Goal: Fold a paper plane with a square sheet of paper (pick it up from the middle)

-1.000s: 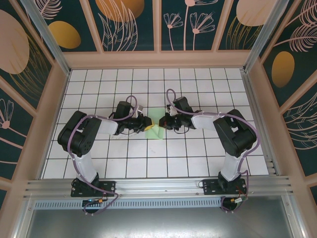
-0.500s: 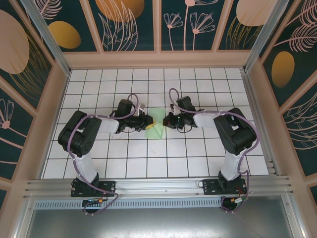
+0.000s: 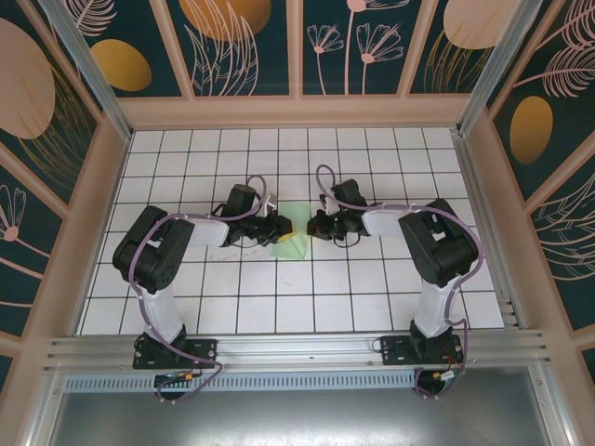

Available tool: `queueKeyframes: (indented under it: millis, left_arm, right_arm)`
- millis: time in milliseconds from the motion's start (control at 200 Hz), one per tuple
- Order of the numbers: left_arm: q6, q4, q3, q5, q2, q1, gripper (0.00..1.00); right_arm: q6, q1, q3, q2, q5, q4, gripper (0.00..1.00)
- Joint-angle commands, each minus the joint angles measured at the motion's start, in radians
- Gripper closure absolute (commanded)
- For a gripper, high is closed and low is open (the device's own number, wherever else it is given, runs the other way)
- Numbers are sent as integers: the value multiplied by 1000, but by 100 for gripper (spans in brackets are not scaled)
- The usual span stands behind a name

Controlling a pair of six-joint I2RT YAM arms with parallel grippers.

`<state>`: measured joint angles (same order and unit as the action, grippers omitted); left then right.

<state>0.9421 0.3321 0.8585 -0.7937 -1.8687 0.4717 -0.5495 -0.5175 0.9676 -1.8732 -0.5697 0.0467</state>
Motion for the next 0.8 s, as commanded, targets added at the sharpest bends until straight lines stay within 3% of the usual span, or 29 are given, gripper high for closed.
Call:
queueKeyframes:
  millis: [0,791]
  left_arm:
    - [-39,-43,34,20,-19,14,85]
    - [-47,-43,28,28,18,27,86]
  right_arm:
    - [38,8,34,-24,-17,-7,99]
    - [63,-2,26,-7,-47,-57,99]
